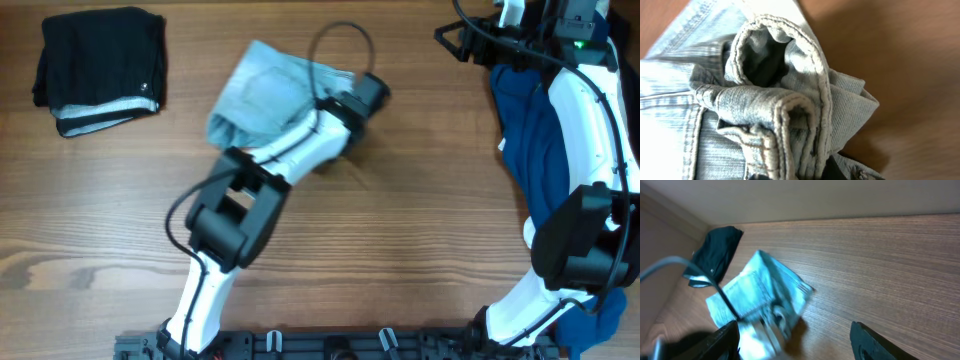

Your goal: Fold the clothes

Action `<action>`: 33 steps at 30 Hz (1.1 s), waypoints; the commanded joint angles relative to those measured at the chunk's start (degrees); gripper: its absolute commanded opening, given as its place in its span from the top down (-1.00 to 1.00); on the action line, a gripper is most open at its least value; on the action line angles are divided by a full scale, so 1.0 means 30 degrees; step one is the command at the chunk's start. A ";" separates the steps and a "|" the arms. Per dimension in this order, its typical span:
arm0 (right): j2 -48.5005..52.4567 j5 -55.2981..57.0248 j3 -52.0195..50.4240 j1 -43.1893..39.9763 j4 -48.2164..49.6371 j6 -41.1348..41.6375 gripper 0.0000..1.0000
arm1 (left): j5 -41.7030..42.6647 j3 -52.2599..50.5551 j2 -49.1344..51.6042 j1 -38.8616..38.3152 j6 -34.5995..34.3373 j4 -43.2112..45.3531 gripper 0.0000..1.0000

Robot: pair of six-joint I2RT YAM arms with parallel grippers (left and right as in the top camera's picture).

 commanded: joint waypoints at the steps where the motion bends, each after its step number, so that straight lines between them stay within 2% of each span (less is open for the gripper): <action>1: 0.0182 0.0204 -0.0138 0.0095 -0.0029 -0.0401 -0.43 | -0.1042 0.0678 -0.3228 0.2186 -0.1042 -0.0197 0.92; 6: 0.0182 0.0277 -0.0168 0.0335 -0.0022 -0.0401 -0.43 | -0.1035 0.0678 -0.8553 0.4714 -0.1166 0.0554 0.92; 11: 0.0182 0.0794 -0.0168 0.0933 -0.0022 -0.0408 -0.45 | -0.1064 0.0678 -1.0848 0.7038 -0.0780 0.2725 0.92; 12: 0.0182 0.0962 -0.0168 0.1180 -0.0022 -0.0415 -0.45 | -0.1202 0.0743 -1.0914 0.8021 0.0087 0.3483 0.92; 16: 0.0182 0.1515 -0.0168 0.1661 -0.0029 -0.0393 -0.45 | -0.1392 0.0750 -1.0863 1.1081 0.1800 0.5552 0.92; 19: 0.0270 0.1727 -0.0168 0.2120 -0.0015 -0.0386 -0.45 | -0.0925 0.0743 -1.0513 1.2947 0.4342 0.7701 0.92; 26: 0.0903 0.2878 -0.0168 0.3118 -0.0117 -0.0372 -0.45 | 0.1129 0.0750 -0.7206 1.5489 0.8444 1.1591 0.92; 28: 0.0940 0.3293 -0.0168 0.3228 -0.0219 -0.0364 -0.46 | 0.1115 0.0743 -0.6127 1.5883 0.9100 1.2502 0.92; 33: 0.1064 0.4153 -0.0168 0.3235 -0.0379 -0.0379 -0.46 | 0.0911 0.0743 -0.3891 1.7267 0.9085 1.3872 0.92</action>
